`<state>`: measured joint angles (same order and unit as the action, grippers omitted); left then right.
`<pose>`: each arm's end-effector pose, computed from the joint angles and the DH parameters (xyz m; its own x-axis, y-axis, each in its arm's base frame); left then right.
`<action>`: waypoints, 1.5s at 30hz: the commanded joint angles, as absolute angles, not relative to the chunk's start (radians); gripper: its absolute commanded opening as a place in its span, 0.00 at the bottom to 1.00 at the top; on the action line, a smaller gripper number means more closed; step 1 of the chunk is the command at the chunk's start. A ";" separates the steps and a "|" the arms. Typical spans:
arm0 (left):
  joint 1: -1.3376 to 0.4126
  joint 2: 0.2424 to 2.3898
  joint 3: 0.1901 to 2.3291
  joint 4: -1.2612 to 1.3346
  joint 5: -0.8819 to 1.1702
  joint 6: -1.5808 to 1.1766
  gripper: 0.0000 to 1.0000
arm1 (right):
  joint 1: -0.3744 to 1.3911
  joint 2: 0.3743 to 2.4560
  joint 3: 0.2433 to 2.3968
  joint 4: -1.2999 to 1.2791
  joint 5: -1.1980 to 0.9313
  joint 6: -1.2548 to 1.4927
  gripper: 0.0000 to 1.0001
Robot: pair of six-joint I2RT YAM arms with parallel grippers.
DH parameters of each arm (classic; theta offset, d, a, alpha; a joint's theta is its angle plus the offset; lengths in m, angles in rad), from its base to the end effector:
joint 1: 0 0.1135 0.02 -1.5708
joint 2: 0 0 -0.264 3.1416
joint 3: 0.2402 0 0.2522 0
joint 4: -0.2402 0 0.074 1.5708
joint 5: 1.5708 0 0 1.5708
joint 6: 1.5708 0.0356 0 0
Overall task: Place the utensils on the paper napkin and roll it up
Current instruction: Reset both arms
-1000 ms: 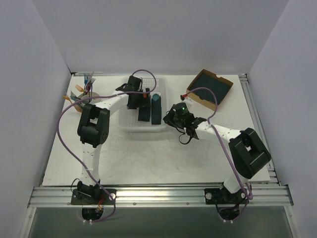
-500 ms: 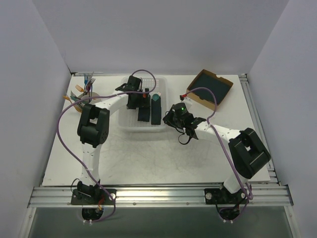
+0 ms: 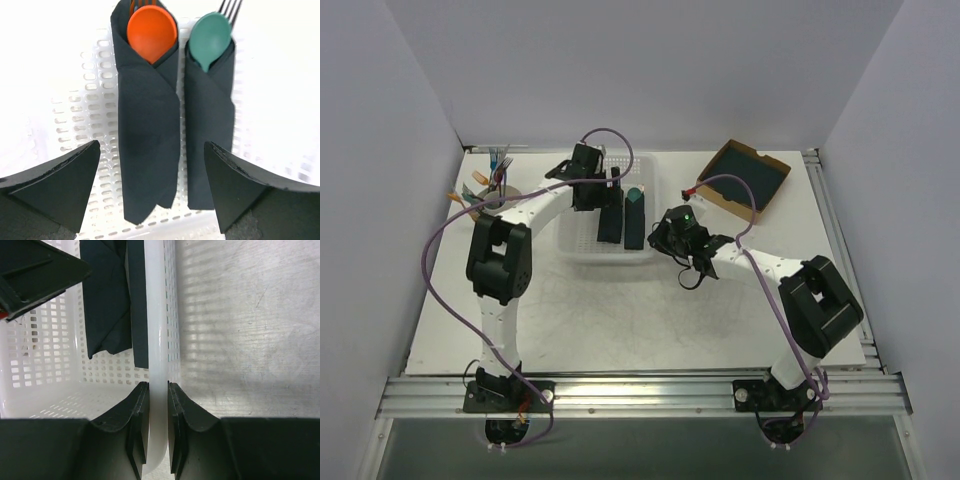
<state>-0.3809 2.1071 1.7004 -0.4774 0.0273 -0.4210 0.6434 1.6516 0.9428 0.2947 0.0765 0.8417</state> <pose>0.4388 -0.1768 0.2139 -0.8137 -0.1142 -0.5700 0.0605 0.9586 -0.2784 0.2949 0.2177 0.2187 -0.6188 0.4654 -0.6328 -0.1211 0.7394 0.6623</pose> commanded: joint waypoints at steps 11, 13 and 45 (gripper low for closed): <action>-0.390 1.787 1.593 -0.496 -0.031 -0.423 0.94 | 0.652 1.637 0.988 0.253 0.149 0.802 0.76; -0.390 1.719 1.560 -0.483 -0.047 -0.425 0.94 | 0.652 1.620 1.003 0.238 0.164 0.776 0.97; -0.385 0.424 0.683 -0.351 -0.156 -0.518 0.94 | 0.653 0.815 0.732 0.095 0.271 0.436 1.00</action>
<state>-0.3855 0.4706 0.7059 -0.4065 -0.1287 -0.4965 0.6552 0.8463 0.7315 0.0860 0.2325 0.4618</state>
